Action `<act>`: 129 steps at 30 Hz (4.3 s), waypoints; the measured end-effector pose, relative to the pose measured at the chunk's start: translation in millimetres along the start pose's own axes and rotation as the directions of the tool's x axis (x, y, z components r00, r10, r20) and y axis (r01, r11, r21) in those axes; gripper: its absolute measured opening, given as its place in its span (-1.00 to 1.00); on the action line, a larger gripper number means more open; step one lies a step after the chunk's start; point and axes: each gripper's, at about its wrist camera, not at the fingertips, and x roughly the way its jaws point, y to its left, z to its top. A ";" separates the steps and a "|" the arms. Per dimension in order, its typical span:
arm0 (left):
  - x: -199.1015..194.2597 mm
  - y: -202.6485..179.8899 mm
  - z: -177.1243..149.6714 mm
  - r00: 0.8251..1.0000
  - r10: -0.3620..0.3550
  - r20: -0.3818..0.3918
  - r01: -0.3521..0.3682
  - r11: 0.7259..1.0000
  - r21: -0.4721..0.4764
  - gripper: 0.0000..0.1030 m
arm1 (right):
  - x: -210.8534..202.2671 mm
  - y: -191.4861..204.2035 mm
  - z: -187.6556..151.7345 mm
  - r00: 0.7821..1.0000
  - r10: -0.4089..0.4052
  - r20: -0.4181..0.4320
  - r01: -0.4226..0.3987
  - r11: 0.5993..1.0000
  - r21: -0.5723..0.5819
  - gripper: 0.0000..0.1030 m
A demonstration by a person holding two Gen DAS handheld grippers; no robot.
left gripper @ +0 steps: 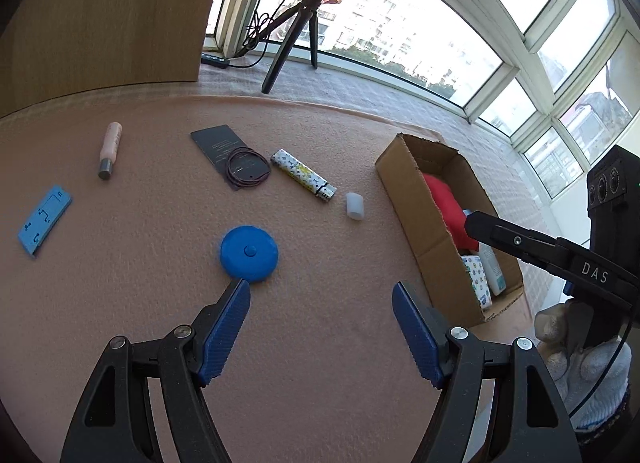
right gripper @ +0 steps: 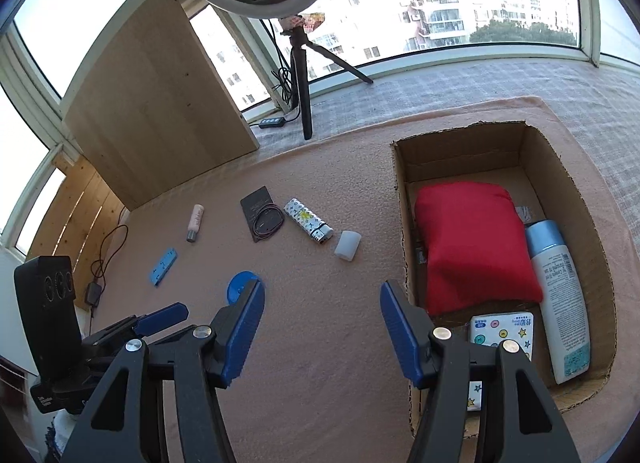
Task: Organize objects
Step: 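Move the right tool over the small white cylinder while the left tool approaches the purple cable, then close the right tool on the white cylinder while the left tool closes on the purple cable ring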
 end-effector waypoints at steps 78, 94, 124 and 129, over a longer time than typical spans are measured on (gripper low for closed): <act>143.2 55.7 114.8 0.924 0.370 -0.096 -0.344 0.915 0.212 0.43 | 110.4 -0.6 53.4 0.978 -0.043 -0.206 0.066 0.992 0.104 -0.12; 95.8 90.5 69.2 0.925 0.366 -0.104 -0.342 0.920 0.193 0.41 | 149.7 13.3 73.0 0.956 -0.075 -0.285 0.095 0.994 0.059 -0.12; -10.9 97.7 -71.0 0.967 0.192 -0.167 -0.167 0.974 0.151 0.30 | 128.0 40.6 12.8 0.897 0.071 -0.437 -0.041 0.996 0.078 -0.11; -32.9 103.7 -67.7 0.976 0.187 -0.111 -0.177 0.980 0.095 0.27 | 100.8 71.4 0.1 0.928 0.052 -0.368 -0.062 0.998 -0.016 -0.11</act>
